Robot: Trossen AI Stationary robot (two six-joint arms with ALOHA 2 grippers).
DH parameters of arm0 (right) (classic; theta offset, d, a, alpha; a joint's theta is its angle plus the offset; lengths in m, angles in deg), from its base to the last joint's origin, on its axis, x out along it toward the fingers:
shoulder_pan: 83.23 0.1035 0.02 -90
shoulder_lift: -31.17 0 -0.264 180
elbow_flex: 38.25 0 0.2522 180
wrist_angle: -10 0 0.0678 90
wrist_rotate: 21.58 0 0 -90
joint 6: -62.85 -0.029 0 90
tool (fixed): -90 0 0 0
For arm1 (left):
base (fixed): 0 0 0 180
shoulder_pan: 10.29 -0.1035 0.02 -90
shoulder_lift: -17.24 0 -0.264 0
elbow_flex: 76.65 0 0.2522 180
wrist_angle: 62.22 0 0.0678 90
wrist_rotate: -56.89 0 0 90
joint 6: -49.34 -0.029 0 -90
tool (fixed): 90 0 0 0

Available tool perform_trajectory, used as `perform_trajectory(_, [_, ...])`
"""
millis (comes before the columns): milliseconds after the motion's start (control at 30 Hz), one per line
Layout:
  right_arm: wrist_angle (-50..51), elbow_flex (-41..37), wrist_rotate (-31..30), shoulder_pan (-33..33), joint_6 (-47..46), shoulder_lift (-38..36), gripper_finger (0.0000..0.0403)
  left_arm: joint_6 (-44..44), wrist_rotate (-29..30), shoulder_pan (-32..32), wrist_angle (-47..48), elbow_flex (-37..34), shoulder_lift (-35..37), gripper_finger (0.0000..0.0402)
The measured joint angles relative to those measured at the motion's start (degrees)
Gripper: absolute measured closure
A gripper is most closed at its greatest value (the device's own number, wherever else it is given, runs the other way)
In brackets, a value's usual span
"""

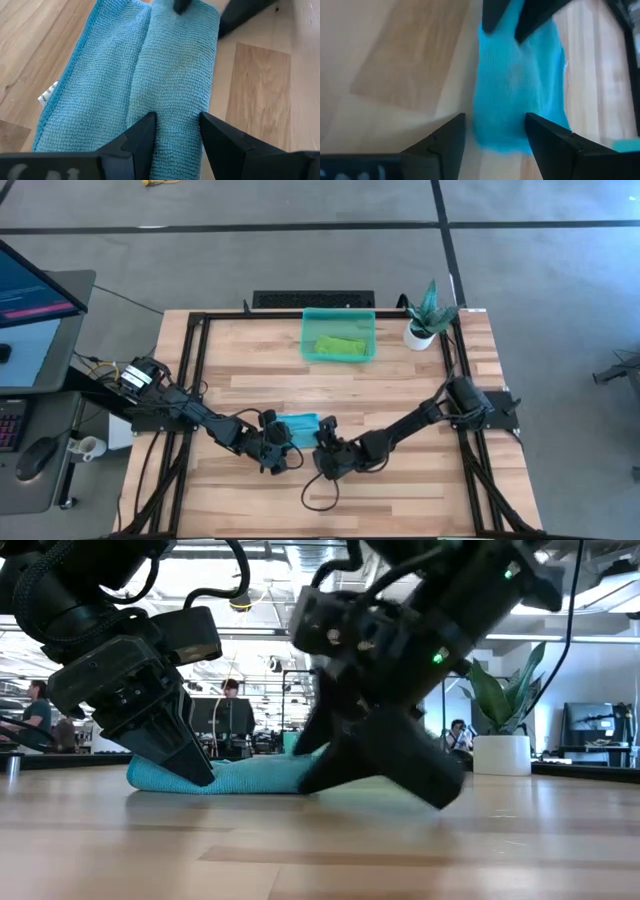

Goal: Roll microfiber towels into tight, uniform cylinder then place into a basket
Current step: Roll the blue microfiber cloth

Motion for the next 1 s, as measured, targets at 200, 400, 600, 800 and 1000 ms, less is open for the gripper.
perform_trajectory(200, [-1.68, 0.33, 0.97, -1.63, -1.81, 2.36, 0.0173, -0.09, -0.06, 0.00, 0.07, 0.04, 0.00, 0.0252])
perform_trajectory(400, [-1.06, 0.44, 1.83, -3.69, -6.30, 2.57, 0.0173, -0.34, -0.18, 0.00, 0.09, 0.04, 0.02, 0.0252])
perform_trajectory(600, [-0.52, 0.42, 3.97, -5.33, -12.46, 2.58, 0.0173, -0.40, -0.25, 0.00, 0.22, 0.07, 0.02, 0.0252])
perform_trajectory(800, [-0.37, 0.35, 9.47, -6.82, -19.36, 2.41, 0.0194, -1.79, 0.22, 0.07, 0.20, 0.09, 0.02, 0.0252])
perform_trajectory(1000, [-0.47, 0.35, 15.66, -7.98, -20.59, 2.24, 0.0259, -3.34, 0.90, 0.09, 0.04, 0.07, -0.03, 0.0252])
